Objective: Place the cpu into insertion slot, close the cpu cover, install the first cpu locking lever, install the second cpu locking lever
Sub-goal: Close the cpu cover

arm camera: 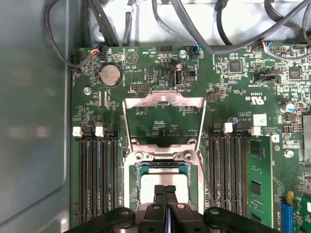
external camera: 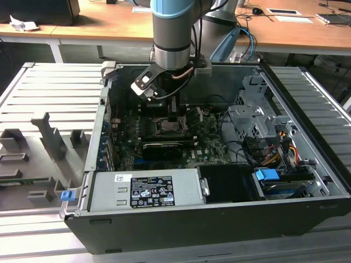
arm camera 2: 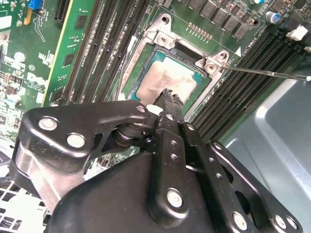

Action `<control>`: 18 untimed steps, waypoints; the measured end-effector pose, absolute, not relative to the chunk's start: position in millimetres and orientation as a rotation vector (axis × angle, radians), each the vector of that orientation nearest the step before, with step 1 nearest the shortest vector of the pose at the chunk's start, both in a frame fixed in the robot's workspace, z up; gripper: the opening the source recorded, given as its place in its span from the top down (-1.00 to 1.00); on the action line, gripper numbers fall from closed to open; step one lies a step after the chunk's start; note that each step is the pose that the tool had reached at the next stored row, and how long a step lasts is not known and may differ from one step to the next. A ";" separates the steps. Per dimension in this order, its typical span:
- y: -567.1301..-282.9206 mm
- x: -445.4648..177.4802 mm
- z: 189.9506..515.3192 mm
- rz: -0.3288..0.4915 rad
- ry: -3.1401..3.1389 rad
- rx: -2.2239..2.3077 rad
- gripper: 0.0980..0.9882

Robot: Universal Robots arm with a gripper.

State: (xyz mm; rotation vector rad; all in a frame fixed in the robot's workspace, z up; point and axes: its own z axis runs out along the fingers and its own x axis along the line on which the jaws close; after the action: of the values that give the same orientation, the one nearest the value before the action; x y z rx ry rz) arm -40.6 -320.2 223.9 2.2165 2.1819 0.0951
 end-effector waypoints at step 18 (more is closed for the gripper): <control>-320.2 -40.6 230.0 0.095 2.182 2.217 0.98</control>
State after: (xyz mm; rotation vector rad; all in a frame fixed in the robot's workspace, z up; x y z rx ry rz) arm -40.6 -320.2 230.0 2.2165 2.1819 0.0952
